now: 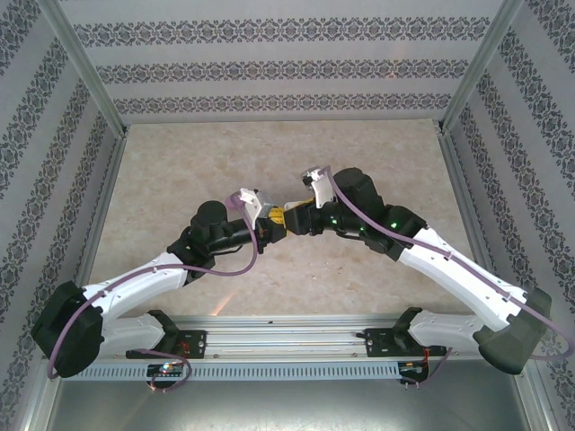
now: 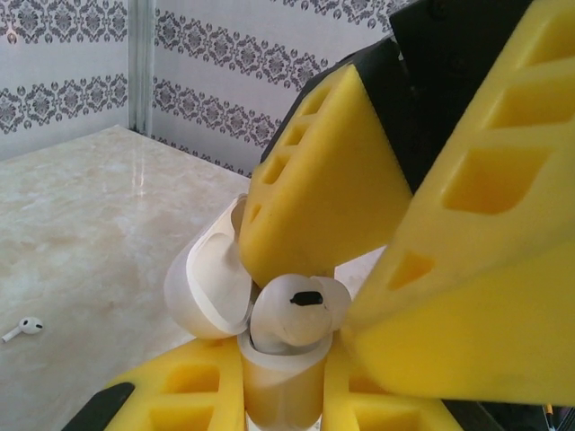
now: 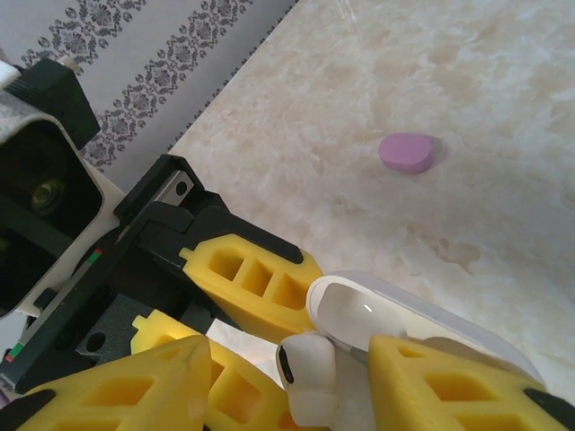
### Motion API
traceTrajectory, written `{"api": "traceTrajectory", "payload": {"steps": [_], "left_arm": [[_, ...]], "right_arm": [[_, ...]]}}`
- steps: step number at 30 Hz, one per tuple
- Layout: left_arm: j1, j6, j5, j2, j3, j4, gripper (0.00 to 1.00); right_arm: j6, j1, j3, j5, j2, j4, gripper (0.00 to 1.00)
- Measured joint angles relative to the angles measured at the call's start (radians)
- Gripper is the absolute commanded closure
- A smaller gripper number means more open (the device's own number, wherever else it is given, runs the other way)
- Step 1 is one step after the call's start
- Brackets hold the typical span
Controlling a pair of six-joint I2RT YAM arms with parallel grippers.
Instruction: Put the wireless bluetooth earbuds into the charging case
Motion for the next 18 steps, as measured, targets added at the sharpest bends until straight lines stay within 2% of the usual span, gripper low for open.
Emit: {"api": "traceTrajectory", "payload": {"steps": [5, 9, 18], "left_arm": [[0.0, 0.0, 0.0, -0.006, 0.0, 0.007, 1.0], [0.0, 0.0, -0.001, -0.007, 0.0, 0.006, 1.0], [0.0, 0.0, -0.005, -0.007, 0.0, 0.005, 1.0]], "right_arm": [[0.029, 0.0, 0.023, 0.012, -0.01, -0.04, 0.44], [0.061, 0.0, 0.039, 0.013, -0.017, -0.069, 0.48], [0.126, 0.008, 0.053, 0.01, -0.037, -0.089, 0.73]]}}
